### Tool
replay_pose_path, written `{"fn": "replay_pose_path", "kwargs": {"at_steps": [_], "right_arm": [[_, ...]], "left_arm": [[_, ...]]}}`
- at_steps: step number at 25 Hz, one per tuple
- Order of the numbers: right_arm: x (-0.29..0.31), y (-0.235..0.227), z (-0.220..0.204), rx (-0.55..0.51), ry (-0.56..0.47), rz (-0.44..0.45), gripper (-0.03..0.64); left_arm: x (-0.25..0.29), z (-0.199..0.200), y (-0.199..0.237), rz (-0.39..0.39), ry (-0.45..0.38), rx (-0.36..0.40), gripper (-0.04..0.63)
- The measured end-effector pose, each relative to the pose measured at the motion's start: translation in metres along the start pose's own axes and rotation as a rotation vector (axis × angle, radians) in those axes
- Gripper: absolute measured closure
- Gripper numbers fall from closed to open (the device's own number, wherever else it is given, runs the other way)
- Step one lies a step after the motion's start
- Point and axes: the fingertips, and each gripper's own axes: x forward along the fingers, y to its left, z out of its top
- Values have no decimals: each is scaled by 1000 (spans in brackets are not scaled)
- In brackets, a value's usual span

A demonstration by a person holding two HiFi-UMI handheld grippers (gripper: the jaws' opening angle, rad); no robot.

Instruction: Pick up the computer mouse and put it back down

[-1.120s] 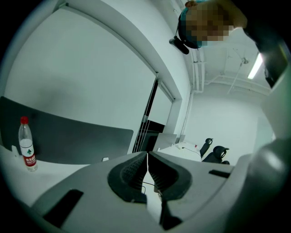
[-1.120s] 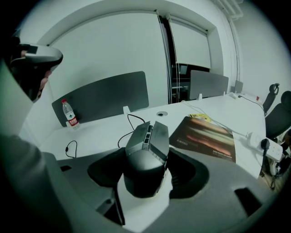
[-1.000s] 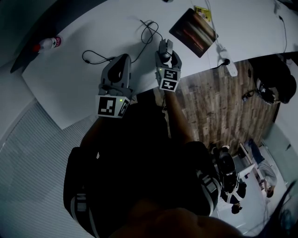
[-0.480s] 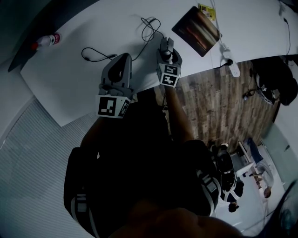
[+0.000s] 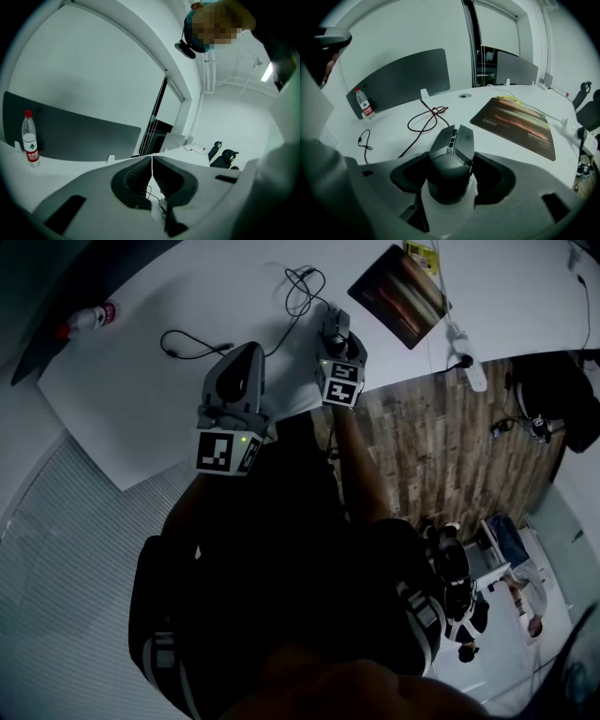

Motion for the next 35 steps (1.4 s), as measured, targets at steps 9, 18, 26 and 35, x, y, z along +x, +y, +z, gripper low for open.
{"fn": "replay_pose_path", "kwargs": {"at_steps": [9,18,26,35], "right_arm": [[5,-3,-10,14,29,5,336],[5,-3,-10,22,61,22,336],[6,1,-12,0,69,47,316],[-13,3,-5,24,27,20,298]], "left_arm": [[-2,-3,-3,3,1,0,589],[-10,1,-10,-1,-6,1,589],[-22,4,-12,-3,-18,9,589],[-41,9,-10,-5,-27,8,589]]}}
